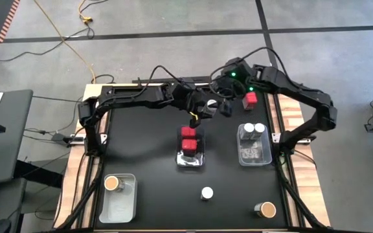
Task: Sort spices by type
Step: Put the white seasoning bottle into the transparent bin
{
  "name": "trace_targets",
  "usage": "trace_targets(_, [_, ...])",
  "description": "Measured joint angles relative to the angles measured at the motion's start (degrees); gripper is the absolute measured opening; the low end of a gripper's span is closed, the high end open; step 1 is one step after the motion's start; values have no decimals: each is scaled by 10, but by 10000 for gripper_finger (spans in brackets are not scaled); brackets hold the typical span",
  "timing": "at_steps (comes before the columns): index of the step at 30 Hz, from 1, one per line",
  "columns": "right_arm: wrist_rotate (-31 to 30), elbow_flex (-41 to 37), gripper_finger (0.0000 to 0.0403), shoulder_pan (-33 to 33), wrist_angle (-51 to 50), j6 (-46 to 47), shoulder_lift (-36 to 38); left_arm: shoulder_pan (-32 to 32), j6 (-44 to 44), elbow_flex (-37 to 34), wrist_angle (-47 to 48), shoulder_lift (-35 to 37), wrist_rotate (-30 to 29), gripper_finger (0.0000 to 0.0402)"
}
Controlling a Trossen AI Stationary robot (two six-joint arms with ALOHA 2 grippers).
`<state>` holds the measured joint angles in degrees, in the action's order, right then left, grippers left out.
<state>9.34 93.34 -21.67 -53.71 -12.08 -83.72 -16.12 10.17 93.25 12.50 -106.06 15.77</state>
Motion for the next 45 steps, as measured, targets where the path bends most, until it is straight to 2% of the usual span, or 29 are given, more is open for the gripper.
trace_targets(12, [-4, -1, 331, -6, 0, -7, 16, 0, 25, 1, 2, 1, -1, 202])
trace_targets(21, [-4, -1, 395, -6, 1, -5, 16, 0, 25, 1, 4, 1, 0, 202])
trace_targets(25, [-4, -1, 383, -6, 2, 1, 16, 0, 25, 1, 4, 1, 0, 202])
trace_targets(31, [-4, -1, 378, 2, 3, 64, 12, 0, 25, 1, 5, 1, -1, 202])
trace_targets(45, [-4, -2, 378, 22, -29, 24, -17, 0, 24, 1, 18, 2, -12, 202])
